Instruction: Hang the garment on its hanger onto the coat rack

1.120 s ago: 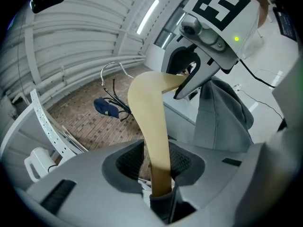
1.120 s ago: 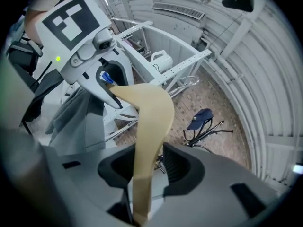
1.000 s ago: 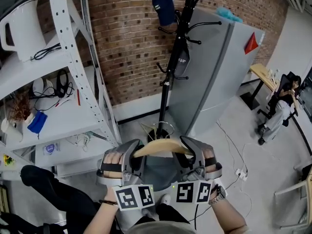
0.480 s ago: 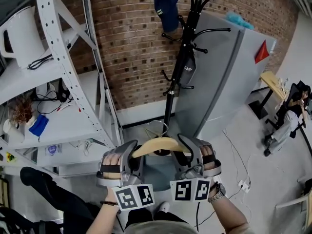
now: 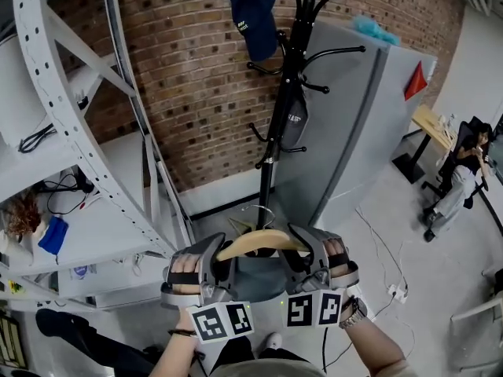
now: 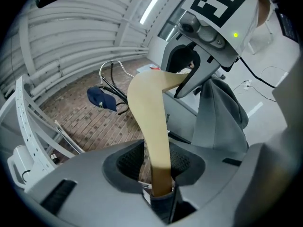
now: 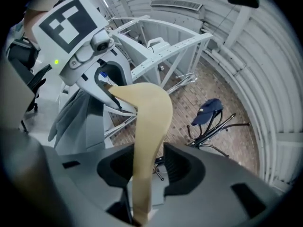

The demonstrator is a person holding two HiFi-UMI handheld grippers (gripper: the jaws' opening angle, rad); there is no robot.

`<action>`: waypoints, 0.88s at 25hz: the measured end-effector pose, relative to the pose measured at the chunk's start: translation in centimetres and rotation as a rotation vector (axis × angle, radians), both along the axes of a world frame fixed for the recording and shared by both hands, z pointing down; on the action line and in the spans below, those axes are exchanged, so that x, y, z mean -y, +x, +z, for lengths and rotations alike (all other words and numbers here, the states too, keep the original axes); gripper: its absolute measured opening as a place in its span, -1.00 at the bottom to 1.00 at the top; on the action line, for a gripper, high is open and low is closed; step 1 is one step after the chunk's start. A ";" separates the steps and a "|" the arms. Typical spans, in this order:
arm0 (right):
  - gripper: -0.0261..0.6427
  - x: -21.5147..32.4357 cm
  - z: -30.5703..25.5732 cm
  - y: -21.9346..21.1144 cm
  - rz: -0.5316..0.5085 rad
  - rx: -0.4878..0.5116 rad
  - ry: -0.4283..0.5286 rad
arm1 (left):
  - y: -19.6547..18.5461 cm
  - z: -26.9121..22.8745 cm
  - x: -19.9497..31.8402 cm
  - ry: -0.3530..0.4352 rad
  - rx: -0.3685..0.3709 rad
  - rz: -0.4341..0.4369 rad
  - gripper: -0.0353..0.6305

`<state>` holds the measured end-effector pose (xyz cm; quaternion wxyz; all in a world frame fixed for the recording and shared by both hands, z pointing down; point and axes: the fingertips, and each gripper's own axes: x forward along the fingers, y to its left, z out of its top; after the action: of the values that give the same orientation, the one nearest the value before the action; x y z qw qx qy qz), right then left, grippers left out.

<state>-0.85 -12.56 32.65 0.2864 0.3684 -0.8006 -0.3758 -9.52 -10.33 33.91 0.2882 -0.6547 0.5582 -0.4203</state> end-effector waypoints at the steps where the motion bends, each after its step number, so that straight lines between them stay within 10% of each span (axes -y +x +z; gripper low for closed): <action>1: -0.45 0.6 0.0 -0.2 0.014 0.001 -0.001 | -0.2 0.0 0.8 0.000 0.002 0.015 -0.56; 22: -0.45 7.9 3.3 -0.2 0.268 -0.007 -0.023 | -0.6 3.3 10.5 -0.019 0.007 0.235 -0.56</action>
<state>-1.05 -20.49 35.92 0.3411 0.4674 -0.7476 -0.3260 -10.11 -20.85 37.24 0.3312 -0.7167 0.4726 -0.3915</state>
